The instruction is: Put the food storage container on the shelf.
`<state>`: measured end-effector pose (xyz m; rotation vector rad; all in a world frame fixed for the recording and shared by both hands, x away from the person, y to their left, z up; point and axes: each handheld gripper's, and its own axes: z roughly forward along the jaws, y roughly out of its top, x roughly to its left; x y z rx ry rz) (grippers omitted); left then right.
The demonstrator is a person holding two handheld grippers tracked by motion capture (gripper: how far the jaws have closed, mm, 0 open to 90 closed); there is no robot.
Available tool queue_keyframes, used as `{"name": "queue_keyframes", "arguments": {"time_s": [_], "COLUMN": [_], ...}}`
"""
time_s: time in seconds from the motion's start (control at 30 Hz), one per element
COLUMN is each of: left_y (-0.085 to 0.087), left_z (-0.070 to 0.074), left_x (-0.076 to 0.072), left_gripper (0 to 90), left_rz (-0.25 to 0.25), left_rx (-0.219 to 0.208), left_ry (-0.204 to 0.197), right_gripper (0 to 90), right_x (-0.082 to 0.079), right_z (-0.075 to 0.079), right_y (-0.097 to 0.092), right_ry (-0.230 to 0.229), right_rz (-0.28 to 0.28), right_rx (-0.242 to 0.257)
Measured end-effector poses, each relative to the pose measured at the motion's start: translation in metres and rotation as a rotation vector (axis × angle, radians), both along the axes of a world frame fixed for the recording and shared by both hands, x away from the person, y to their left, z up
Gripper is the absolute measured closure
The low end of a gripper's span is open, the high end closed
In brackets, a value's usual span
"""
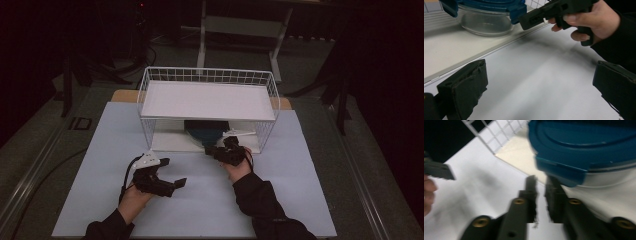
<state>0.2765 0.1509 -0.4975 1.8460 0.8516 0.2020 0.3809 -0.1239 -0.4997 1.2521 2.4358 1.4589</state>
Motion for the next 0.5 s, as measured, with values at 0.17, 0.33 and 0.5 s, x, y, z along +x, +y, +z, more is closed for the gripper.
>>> {"name": "queue_keyframes", "arguments": {"time_s": [0.17, 0.33, 0.5], "left_y": [-0.001, -0.002, 0.002], "left_z": [0.009, 0.017, 0.025], "left_x": [-0.001, -0.003, -0.008], "left_gripper": [0.0, 0.0, 0.0], "left_rz": [-0.025, -0.051, -0.061], "left_rx": [-0.003, 0.002, 0.008], "left_ry": [-0.019, -0.035, -0.045], "right_gripper": [31.8, 17.9, 17.6], "right_x": [-0.018, -0.028, -0.041], "right_z": [0.015, 0.021, 0.026], "right_y": [-0.004, -0.012, -0.027], "right_ry": [-0.077, -0.081, -0.116], "right_rz": [0.025, 0.06, 0.058], "right_rx": [0.038, 0.079, 0.063]}}
